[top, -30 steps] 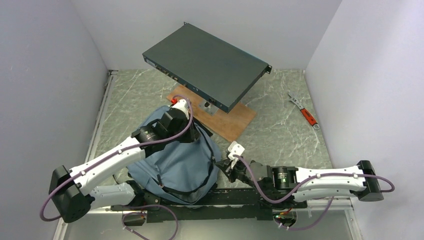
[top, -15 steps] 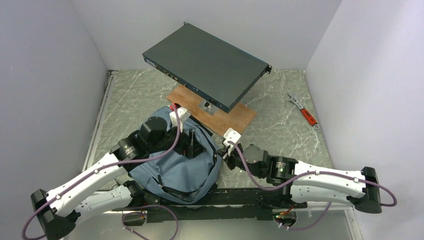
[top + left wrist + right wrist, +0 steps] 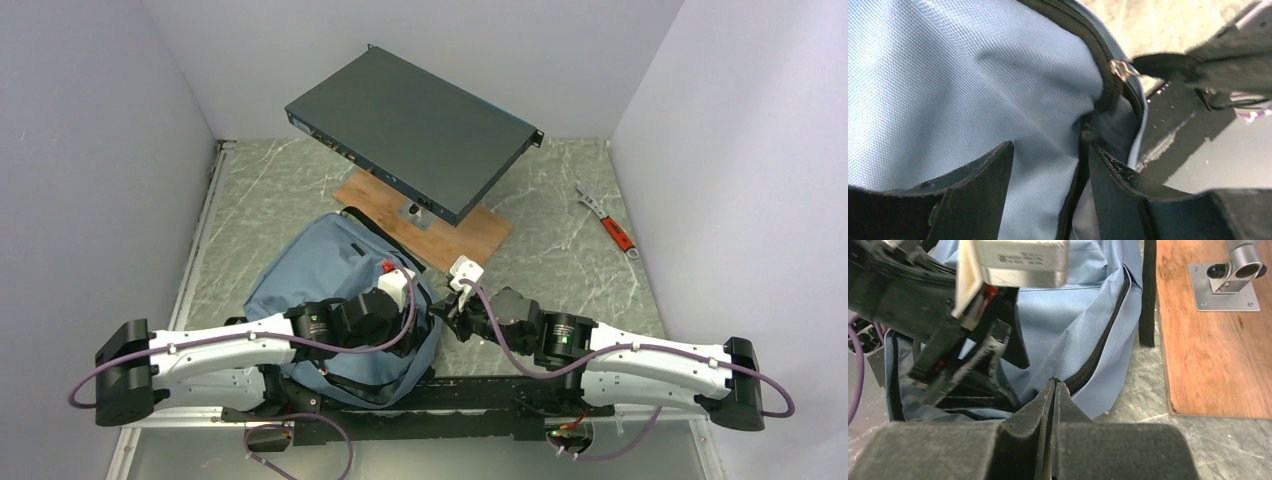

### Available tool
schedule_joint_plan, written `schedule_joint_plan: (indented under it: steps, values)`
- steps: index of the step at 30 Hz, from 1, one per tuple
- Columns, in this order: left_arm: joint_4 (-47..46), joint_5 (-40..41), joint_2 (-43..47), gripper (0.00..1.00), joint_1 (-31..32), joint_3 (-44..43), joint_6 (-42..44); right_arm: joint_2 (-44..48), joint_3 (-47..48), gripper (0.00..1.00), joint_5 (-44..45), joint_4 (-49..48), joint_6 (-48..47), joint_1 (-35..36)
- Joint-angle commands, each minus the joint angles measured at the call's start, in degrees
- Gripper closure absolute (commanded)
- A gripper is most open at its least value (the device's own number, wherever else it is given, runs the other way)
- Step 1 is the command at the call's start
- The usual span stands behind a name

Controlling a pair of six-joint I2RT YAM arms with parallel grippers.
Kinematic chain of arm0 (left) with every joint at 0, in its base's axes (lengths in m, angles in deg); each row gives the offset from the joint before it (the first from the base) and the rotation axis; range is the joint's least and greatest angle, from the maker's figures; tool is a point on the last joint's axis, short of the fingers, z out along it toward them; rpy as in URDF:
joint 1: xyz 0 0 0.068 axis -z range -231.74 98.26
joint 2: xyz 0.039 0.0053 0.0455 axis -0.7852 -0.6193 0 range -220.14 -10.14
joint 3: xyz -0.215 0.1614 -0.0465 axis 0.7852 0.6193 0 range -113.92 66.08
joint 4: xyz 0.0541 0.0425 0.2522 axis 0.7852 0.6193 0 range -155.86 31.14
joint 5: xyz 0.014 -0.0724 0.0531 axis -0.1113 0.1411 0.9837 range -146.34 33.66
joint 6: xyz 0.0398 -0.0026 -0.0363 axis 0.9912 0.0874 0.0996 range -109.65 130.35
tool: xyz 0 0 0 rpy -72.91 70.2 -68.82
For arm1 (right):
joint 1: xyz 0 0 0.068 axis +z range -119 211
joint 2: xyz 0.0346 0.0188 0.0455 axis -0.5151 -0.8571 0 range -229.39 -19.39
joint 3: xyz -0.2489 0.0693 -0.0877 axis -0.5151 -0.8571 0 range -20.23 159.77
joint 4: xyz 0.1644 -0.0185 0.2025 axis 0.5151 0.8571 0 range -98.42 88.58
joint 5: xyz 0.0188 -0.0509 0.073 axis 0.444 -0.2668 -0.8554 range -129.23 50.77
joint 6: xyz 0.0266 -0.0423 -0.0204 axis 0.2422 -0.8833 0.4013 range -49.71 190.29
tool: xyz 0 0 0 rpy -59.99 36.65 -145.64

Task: Pack the student bag
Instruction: Zip the student bag at the center of the board.

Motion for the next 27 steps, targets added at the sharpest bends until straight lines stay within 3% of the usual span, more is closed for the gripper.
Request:
schedule_joint_plan:
  steps: [1,5,11,15,16,21,27]
  values:
    - [-5.01,5.64,-2.96,0.4,0.14,-2.78,-2.09,1.18,0.66,1.0,-1.79,-4.62,1.53,-0.27]
    - [-6.13,3.68,-2.75,0.58,0.05,-2.4,-1.17,1.73,-0.24,1.0,-2.87,-4.67,2.91,-0.27]
    - [-15.97,-3.39,10.71,0.45,0.03,5.35,3.63,0.82,-2.72,1.0,-6.23,-9.99,7.65,-0.27]
    - [-20.72,-2.24,17.01,0.2,0.03,9.2,6.71,-1.0,-0.62,1.0,-5.54,-8.0,13.16,-0.28]
    - [-22.03,-1.15,17.5,0.18,0.05,9.93,7.69,-1.31,0.14,1.0,-4.9,-6.72,14.89,-0.27]
    - [-29.19,3.55,15.83,0.21,0.05,11.49,15.95,-1.95,3.87,1.0,-0.96,2.72,23.84,-0.47]
    - [-53.56,-0.76,15.02,0.28,0.13,21.05,28.72,-0.28,4.88,1.0,0.45,5.17,30.32,-0.48]
